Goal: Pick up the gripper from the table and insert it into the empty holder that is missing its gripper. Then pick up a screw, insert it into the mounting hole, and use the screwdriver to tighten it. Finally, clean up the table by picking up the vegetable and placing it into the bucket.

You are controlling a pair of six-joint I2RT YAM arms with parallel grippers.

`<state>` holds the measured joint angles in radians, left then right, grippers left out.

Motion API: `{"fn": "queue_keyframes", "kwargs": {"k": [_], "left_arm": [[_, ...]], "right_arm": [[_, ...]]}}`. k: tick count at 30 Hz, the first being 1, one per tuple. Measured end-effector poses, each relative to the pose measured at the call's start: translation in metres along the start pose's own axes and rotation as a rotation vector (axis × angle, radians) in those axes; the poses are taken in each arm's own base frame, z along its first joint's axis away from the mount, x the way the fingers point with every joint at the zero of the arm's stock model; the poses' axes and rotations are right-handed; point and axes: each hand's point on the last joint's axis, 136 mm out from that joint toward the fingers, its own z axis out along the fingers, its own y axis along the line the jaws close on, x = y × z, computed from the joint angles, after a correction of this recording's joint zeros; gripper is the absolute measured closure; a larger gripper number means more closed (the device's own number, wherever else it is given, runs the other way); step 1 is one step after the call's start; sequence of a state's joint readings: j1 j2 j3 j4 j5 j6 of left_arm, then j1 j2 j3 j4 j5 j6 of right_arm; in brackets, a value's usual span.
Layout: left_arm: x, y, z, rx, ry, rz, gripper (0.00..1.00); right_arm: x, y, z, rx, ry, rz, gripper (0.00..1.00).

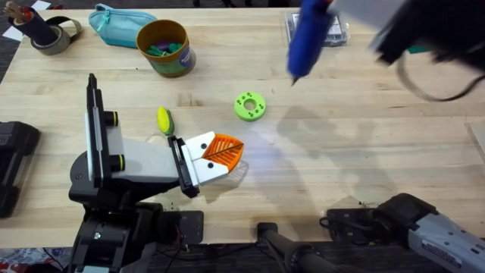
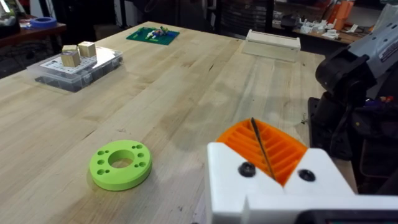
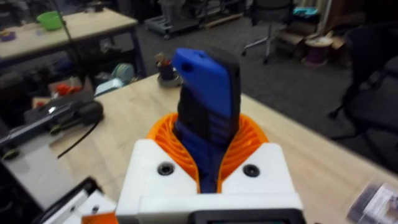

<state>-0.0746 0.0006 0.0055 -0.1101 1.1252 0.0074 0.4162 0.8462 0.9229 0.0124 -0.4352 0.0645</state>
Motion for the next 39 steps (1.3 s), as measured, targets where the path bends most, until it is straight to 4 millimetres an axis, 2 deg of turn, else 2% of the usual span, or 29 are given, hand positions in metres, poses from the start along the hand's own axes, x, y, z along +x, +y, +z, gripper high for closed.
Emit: {"fn": "queue_keyframes", "kwargs": {"k": [3,5,9,12,16,19,24,28,35,39], "left_arm": [[0.000,0.000,0.000,0.001,-0.001,0.002,0.992],[0.000,0.000,0.000,0.001,-0.001,0.001,0.992],[0.000,-0.001,0.000,0.003,-0.001,0.001,0.992],[0.000,-0.001,0.000,0.003,-0.001,0.001,0.992],[0.000,-0.001,0.000,0.003,-0.001,0.001,0.992],[0.000,-0.001,0.000,0.004,-0.001,0.001,0.992],[0.000,-0.001,0.000,0.003,-0.001,0.001,0.992],[0.000,-0.001,0.000,0.003,-0.001,0.001,0.992],[0.000,-0.001,0.000,0.003,-0.001,0.001,0.992],[0.000,-0.001,0.000,0.003,-0.001,0.001,0.992]], "right_arm": [[0.022,0.000,0.005,-0.011,0.045,0.027,0.896],[0.020,-0.001,0.005,-0.006,0.029,0.018,0.896],[-0.008,0.012,0.003,-0.070,-0.080,-0.043,0.896],[-0.034,0.030,-0.001,-0.171,-0.185,-0.105,0.895],[-0.058,0.052,0.000,-0.330,-0.302,-0.145,0.895],[-0.064,0.064,0.009,-0.466,-0.333,-0.135,0.896],[-0.062,0.071,0.030,-0.638,-0.294,-0.068,0.894],[-0.075,0.079,0.042,-0.751,-0.265,-0.043,0.895],[-0.103,0.113,0.044,-0.912,-0.264,-0.057,0.896],[-0.109,0.137,0.037,-0.987,-0.296,-0.087,0.895]]}}
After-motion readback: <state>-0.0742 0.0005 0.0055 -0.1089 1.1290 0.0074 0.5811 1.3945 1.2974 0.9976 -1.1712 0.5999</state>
